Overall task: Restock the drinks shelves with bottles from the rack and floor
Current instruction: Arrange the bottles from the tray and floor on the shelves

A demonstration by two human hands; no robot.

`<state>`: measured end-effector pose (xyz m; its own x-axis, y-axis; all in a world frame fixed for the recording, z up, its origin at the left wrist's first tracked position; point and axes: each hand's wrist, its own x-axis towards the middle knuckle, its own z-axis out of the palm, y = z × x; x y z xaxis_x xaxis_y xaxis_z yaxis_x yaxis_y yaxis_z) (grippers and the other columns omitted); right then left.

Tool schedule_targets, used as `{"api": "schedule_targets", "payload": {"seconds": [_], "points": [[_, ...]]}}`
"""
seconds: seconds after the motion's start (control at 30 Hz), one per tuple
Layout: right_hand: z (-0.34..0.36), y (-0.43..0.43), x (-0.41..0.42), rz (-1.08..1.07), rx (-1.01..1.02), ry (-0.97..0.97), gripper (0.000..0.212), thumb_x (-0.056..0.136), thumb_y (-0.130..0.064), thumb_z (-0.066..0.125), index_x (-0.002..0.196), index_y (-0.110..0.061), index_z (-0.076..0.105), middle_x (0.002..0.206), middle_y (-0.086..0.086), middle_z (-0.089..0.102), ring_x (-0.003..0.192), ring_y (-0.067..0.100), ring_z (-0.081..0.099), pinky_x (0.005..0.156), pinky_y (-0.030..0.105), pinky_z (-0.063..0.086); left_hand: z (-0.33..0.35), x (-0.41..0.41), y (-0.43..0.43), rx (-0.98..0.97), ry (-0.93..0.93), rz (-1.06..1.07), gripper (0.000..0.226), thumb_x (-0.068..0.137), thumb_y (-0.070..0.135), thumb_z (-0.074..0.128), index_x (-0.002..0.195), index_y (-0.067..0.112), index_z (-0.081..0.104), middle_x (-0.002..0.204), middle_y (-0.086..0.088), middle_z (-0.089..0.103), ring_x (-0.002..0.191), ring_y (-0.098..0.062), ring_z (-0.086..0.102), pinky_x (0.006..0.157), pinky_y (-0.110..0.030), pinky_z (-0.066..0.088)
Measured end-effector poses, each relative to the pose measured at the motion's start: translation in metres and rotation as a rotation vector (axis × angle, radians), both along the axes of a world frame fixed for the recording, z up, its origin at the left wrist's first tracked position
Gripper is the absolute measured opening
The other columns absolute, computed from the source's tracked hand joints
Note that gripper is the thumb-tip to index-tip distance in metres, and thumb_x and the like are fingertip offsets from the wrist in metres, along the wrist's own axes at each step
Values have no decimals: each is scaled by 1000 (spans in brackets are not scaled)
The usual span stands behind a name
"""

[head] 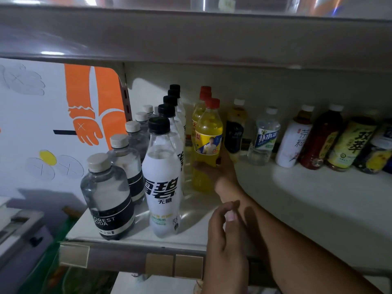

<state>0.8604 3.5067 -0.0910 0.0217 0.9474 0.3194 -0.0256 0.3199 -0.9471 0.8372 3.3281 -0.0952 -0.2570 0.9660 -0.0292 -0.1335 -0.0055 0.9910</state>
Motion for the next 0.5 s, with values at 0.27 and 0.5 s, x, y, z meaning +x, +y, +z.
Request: {"api": "schedule_targets", "payload": {"seconds": [0.27, 0.5], "points": [[6, -25, 28, 150, -119, -159, 70, 78, -18, 83, 136, -39, 50, 113, -27, 61, 93, -10, 59, 75, 14, 48, 4, 0, -9, 110, 200, -17, 21, 99, 36, 48, 92, 53, 57, 91, 27, 64, 88, 20, 54, 65, -3, 41], [11, -84, 95, -3, -170, -318, 85, 82, -27, 79, 151, -41, 32, 151, -6, 37, 125, 11, 41, 89, 21, 44, 3, 4, -3, 355, 712, 138, 57, 92, 22, 60, 142, 31, 33, 145, -1, 36, 134, -19, 36, 103, -34, 41]]}}
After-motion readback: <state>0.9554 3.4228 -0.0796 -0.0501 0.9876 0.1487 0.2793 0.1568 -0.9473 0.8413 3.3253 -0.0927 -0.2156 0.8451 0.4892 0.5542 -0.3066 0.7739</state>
